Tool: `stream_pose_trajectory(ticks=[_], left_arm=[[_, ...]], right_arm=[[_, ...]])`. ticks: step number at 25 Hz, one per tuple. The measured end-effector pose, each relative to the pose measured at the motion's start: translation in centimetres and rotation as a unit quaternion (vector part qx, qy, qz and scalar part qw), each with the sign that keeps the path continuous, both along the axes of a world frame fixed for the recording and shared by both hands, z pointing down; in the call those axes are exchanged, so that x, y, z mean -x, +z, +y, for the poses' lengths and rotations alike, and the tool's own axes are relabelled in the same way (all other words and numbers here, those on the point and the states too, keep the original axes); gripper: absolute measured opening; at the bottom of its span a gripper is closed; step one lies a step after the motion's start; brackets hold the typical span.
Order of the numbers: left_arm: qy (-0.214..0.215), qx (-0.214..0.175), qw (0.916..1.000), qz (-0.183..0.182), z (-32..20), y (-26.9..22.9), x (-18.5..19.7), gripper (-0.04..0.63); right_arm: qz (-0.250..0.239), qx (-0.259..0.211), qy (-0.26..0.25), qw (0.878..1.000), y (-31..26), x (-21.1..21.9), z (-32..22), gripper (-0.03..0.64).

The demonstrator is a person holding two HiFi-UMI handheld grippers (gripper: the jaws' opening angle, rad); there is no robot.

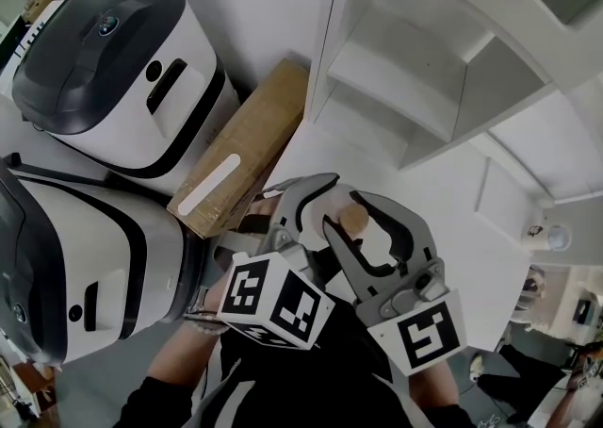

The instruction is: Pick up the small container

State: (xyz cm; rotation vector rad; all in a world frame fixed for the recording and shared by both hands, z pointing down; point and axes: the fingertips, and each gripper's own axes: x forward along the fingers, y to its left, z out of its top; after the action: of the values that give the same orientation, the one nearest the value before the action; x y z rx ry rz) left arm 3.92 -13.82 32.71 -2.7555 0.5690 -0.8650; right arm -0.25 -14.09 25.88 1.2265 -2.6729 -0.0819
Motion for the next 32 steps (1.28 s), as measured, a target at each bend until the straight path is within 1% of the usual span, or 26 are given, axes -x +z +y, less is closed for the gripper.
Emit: stream_pose_trajectory(ticks=[13,32], left_arm=[[-0.008,0.001,0.9999,0.009,1.0,-0.9,0.8,0.396],[-0.002,0.009,0.9999,0.005,1.8,-0.1,0.8,0.396]], right_arm=[[0.014,-0.009,-0.006,1.0,-0.7,1.0,1.1,0.147],[0.023,0.0,-0.01,1.0,0.1,1.1,1.8,0.147]])
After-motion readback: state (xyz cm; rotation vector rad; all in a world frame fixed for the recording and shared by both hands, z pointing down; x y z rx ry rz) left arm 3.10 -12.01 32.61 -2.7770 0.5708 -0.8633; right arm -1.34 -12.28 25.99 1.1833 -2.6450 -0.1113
